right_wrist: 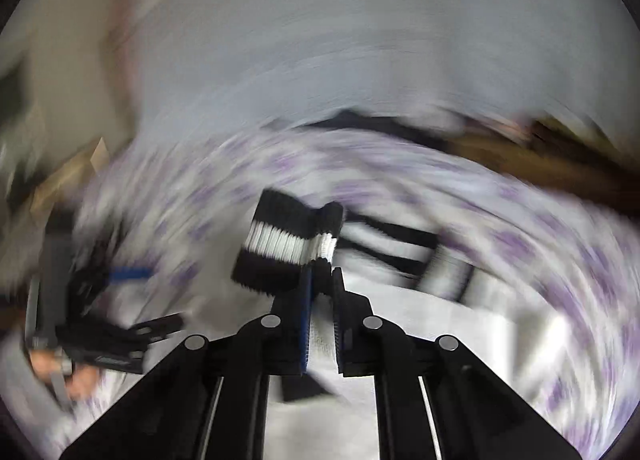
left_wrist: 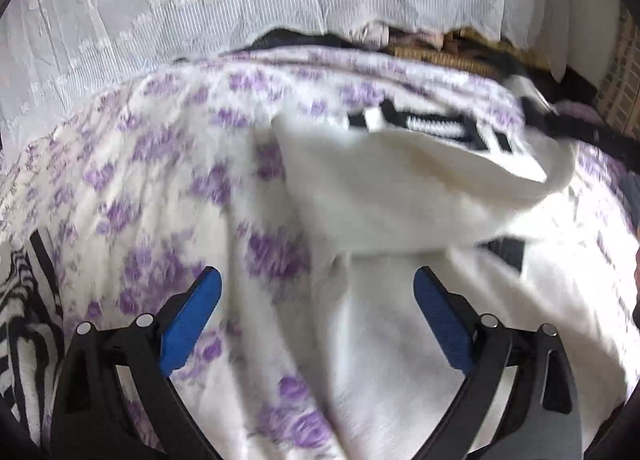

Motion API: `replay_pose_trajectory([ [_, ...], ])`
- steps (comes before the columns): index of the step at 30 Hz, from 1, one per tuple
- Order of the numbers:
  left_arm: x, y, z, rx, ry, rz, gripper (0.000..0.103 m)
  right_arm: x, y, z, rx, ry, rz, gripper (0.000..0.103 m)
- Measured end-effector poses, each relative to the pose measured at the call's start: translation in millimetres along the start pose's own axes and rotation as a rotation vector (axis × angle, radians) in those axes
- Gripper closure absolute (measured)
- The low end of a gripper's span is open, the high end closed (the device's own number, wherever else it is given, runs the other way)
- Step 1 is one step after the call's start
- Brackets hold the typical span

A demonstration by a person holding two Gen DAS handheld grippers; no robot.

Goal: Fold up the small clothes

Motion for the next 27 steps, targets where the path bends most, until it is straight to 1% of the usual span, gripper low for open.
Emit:
replay_pose_trajectory([
  [2,-7,-2,9,0.002,-0.007,0.014,0.008,-47,-2,-13,0.018,-0.151,-0.032,0.093],
  [3,-12,-9,14,0.021,-0.022,0.026,0.008,-60,-4,-21,0.032,-0.2,-0.026,0.093],
  [4,-17,-16,18,0.043,-0.038,0.048,0.008,-69,-6,-26,0.041,-0.239,-0.005,0.092],
  [5,-20,-25,23,0.066,-0.054,0.088,0.008,-78,-6,-32,0.043,-0.292,0.022,0.09],
  [6,-21,-31,27,0.076,-0.057,0.108,0.008,-88,-6,-37,0.037,-0.362,0.052,0.088],
  [7,-21,-38,30,0.093,-0.051,0.123,0.008,-94,-8,-39,0.04,-0.404,0.074,0.08],
  [8,-19,-43,32,0.109,-0.034,0.127,0.008,-98,-9,-40,0.043,-0.435,0.091,0.075],
  [9,-19,-44,34,0.114,-0.02,0.125,0.008,-102,-11,-40,0.042,-0.458,0.099,0.071],
  [11,-16,-46,39,0.112,0.008,0.12,0.008,-107,-11,-37,0.035,-0.468,0.09,0.071],
  [14,-12,-50,47,0.122,0.05,0.139,0.008,-111,-12,-35,0.036,-0.53,0.104,0.071],
  [15,-10,-54,50,0.13,0.071,0.136,0.008,-112,-14,-37,0.044,-0.56,0.107,0.071],
  [18,-12,-65,52,0.143,0.119,0.106,0.008,-116,-16,-39,0.073,-0.605,0.084,0.072],
  [19,-14,-71,50,0.146,0.121,0.102,0.007,-117,-17,-40,0.088,-0.624,0.063,0.07],
  [20,-14,-75,47,0.143,0.118,0.115,0.004,-117,-15,-42,0.101,-0.649,0.047,0.068],
  [21,-13,-78,45,0.135,0.123,0.124,0.004,-114,-14,-44,0.107,-0.674,0.058,0.062],
  [22,-11,-81,43,0.129,0.14,0.107,0.004,-110,-14,-45,0.112,-0.677,0.056,0.058],
  [24,-4,-85,39,0.133,0.211,0.05,0.004,-104,-19,-43,0.097,-0.672,0.016,0.052],
  [25,-1,-86,37,0.133,0.234,0.032,0.004,-103,-25,-41,0.089,-0.676,0.003,0.05],
  [27,0,-87,35,0.122,0.245,0.019,0.004,-105,-42,-35,0.068,-0.675,-0.022,0.051],
])
Point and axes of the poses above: each gripper's, at about its wrist camera, not at the fingertips, and y roughly against the way its jaws point, x to its left, z to its top, the point moved 5 cm from there along -y, roughly the way its jaws point, and after that the axes turned 11 degrees about -y, right-handed, at the moved point
